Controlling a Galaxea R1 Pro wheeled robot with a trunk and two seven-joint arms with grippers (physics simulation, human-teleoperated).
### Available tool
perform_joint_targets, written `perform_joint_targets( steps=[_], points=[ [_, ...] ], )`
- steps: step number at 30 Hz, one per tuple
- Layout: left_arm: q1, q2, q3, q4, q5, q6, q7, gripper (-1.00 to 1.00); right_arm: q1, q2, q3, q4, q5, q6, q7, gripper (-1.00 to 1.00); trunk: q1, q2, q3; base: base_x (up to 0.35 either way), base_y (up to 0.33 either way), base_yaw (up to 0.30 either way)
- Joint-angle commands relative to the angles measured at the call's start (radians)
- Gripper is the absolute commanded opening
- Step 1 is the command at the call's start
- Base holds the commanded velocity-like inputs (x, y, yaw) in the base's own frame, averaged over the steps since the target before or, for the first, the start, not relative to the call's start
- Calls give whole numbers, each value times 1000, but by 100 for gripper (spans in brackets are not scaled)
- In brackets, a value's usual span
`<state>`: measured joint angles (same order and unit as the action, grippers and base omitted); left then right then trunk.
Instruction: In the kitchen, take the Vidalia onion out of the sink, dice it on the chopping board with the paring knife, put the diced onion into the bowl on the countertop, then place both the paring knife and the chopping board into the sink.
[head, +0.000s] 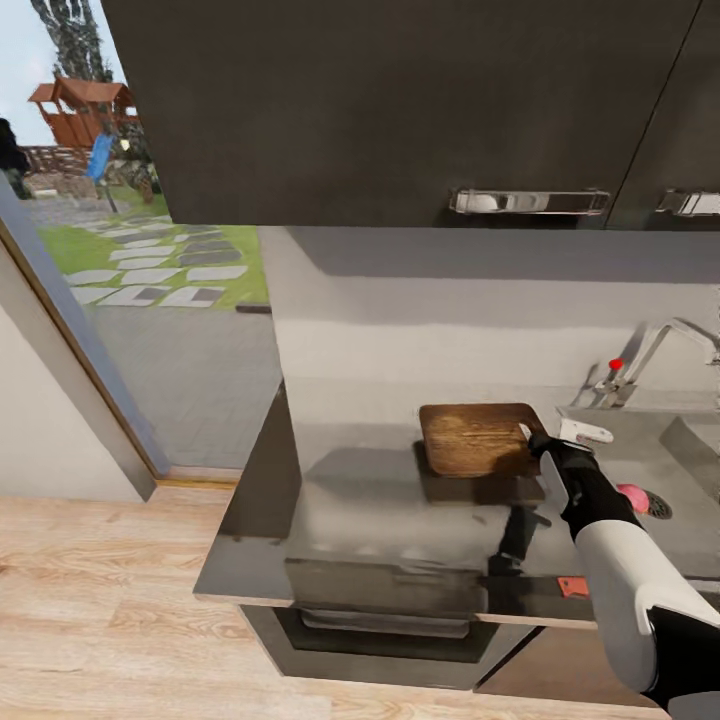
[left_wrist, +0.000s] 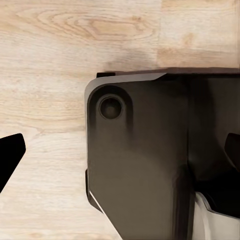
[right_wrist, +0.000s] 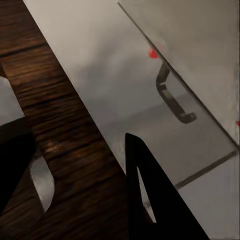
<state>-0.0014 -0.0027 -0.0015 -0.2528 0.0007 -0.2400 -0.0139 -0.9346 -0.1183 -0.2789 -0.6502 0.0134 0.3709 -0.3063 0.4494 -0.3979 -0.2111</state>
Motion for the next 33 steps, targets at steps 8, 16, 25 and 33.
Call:
perform_joint_targets(
  steps=[8,16,25,33],
  points=[
    [0,1,0,0,-2,-2,-1,100,-1,7,0,1,-4,67,-28,-100,1,-2,-2,0,-21,0],
    [0,1,0,0,-2,-2,-1,100,-1,22,-1,1,-4,85,-47,-100,1,-2,-2,0,-1,0],
    [0,1,0,0,1,-2,-1,100,0,20,-45,1,-4,112,-109,-100,1,-2,-2,-27,0,0],
    [0,1,0,0,1,-2,-1,100,-1,23,-114,1,-4,128,-114,-100,1,-2,-2,-100,0,0]
  ],
)
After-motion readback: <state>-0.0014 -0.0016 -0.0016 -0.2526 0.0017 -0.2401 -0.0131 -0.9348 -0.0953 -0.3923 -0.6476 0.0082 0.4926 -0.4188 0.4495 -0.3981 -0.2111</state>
